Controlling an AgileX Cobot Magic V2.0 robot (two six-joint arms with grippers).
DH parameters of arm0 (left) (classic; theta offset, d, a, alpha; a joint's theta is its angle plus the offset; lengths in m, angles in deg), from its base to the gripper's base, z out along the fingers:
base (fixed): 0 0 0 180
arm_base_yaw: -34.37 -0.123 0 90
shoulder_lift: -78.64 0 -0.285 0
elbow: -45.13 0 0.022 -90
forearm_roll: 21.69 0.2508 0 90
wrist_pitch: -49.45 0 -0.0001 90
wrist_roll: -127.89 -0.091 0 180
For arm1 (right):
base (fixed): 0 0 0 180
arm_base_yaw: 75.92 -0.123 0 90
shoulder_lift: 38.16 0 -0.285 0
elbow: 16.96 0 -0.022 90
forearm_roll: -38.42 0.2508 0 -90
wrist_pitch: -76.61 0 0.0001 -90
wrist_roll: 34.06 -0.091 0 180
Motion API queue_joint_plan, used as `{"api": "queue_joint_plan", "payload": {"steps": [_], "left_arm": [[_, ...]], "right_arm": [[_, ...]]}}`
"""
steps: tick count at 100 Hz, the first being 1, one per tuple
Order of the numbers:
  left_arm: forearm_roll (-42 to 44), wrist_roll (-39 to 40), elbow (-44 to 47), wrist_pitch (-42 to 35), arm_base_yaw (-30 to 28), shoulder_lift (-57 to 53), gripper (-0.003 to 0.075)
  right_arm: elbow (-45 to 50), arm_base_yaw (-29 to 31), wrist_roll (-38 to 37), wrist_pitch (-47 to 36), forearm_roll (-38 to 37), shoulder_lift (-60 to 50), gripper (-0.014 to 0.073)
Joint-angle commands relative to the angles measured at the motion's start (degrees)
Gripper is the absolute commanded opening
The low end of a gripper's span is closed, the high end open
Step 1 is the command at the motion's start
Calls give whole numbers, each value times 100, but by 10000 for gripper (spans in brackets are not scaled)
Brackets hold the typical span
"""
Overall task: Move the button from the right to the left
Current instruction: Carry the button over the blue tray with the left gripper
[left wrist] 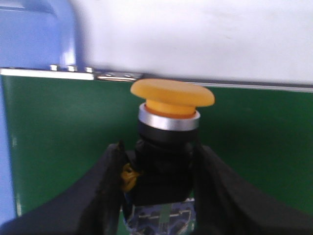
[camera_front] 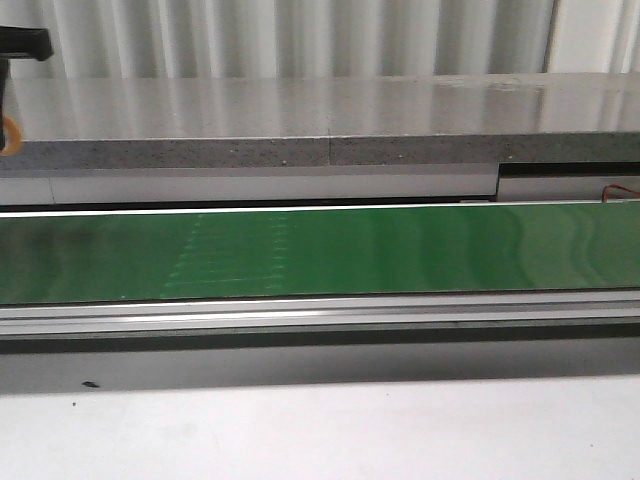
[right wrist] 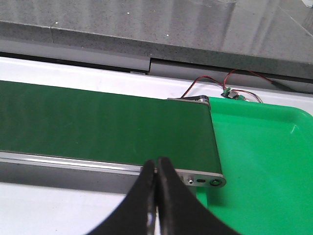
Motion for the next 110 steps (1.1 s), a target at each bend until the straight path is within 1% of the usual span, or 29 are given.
{"api": "queue_joint_plan", "payload": {"steps": [1,15,30,39,49,58,73,82,95,100,105,110], "left_arm": [[33,-314,-173,202,-380,-330,-20],[33,-747,-173,211,-1052,-330,-20],[126,-1220,-173,211,-1639,-330,-20],[392,-1369,-173,211,-1904,-320,-20],[496,-1819,-173,211,-2183,-254,-20],[485,-1823,-173,199,-2399,-125,-20],[498,-1823,-173,189,-2568,198,-20],[665,-1835,-173,107,-2570,398,-20],[584,-1946,-173,-104,-2570,752,-15],[555,-1946,-173,-130,-2570,880,3],[557,-1946,-173,-143,-2570,1000,41],[626,-1973,-173,-157,-2570,1084,105]], "right_arm": [[-143,-16,50,-423,-2,67,-68],[-143,-16,50,-423,-2,67,-68],[-143,-16,50,-423,-2,67,-68],[-143,-16,50,-418,-2,67,-68],[-143,-16,50,-418,-2,67,-68],[-143,-16,50,-418,-2,67,-68],[-143,-16,50,-418,-2,67,-68],[-143,-16,50,-418,-2,67,-68],[-143,-16,50,-418,-2,67,-68],[-143,-16,50,-418,-2,67,-68],[-143,-16,50,-418,-2,67,-68],[-143,-16,50,-418,-2,67,-68]]}}
